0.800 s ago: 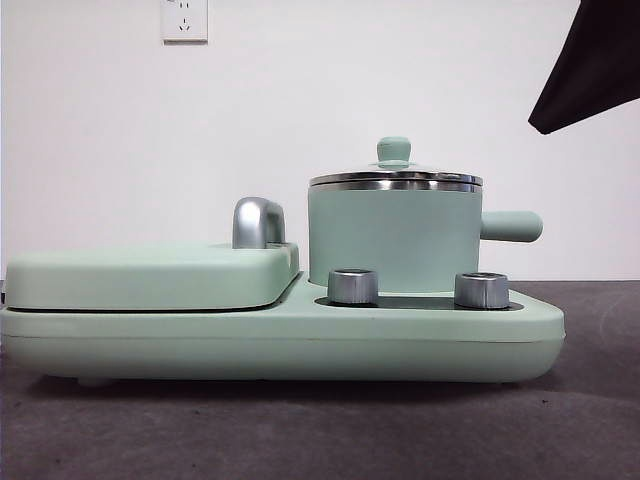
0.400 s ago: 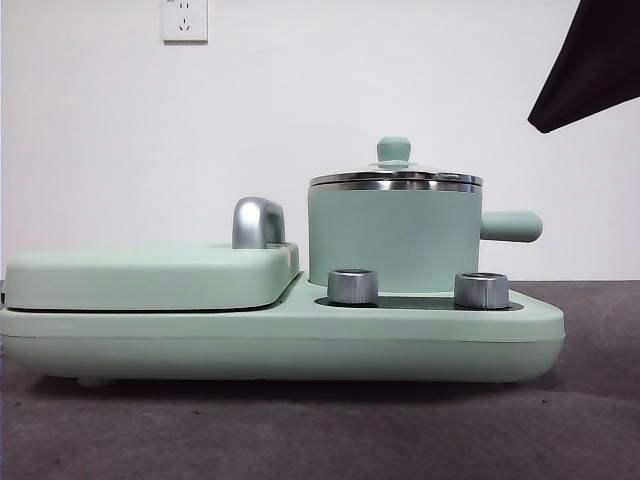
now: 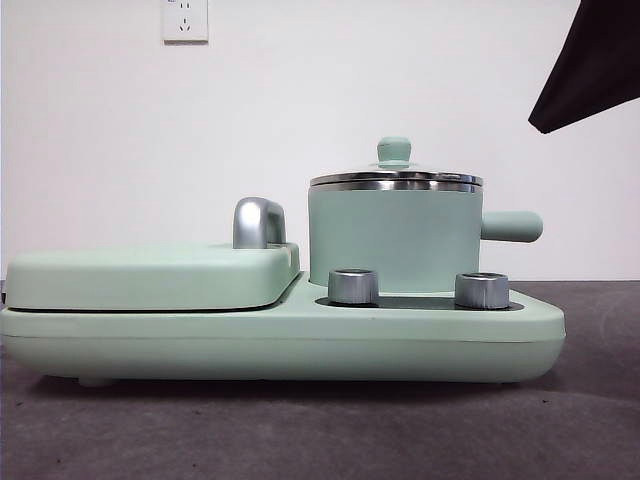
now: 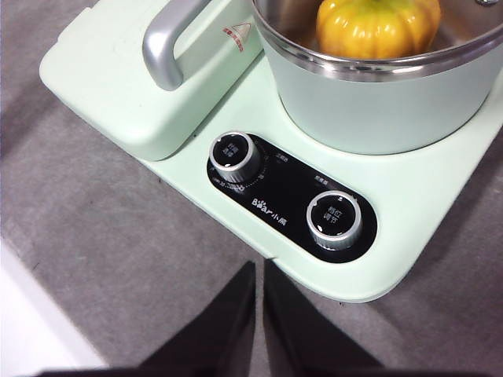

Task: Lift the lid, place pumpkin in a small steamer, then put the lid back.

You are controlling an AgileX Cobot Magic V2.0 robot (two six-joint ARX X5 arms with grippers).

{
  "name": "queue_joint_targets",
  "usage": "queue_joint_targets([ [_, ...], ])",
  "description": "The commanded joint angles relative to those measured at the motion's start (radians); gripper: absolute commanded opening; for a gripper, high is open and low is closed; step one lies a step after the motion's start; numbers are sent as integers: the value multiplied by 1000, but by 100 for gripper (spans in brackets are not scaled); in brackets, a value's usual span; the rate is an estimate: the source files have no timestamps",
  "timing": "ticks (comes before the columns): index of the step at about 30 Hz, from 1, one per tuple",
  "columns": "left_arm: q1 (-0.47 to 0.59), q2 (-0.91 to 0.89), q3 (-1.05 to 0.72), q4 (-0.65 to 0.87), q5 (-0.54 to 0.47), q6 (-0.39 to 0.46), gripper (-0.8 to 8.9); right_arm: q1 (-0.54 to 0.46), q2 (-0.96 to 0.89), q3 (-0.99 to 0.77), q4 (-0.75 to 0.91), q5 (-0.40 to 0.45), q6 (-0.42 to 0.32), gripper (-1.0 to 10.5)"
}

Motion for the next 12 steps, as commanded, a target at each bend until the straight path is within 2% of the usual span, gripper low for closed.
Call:
queue_joint_targets([
  [1,2,0,-20,12,-1,-5,7,5,5,8,10,-1,9,14],
  [8,2,0,-20,12,-1,-5,7,5,5,8,13,0,6,14],
  [9,2,0,-20,12,-1,-5,7,4,-3,7,13,9,-32,14],
  [12,2,0,-20,12,-1,-5,7,-19,-61,-11,53,122,-151,14],
])
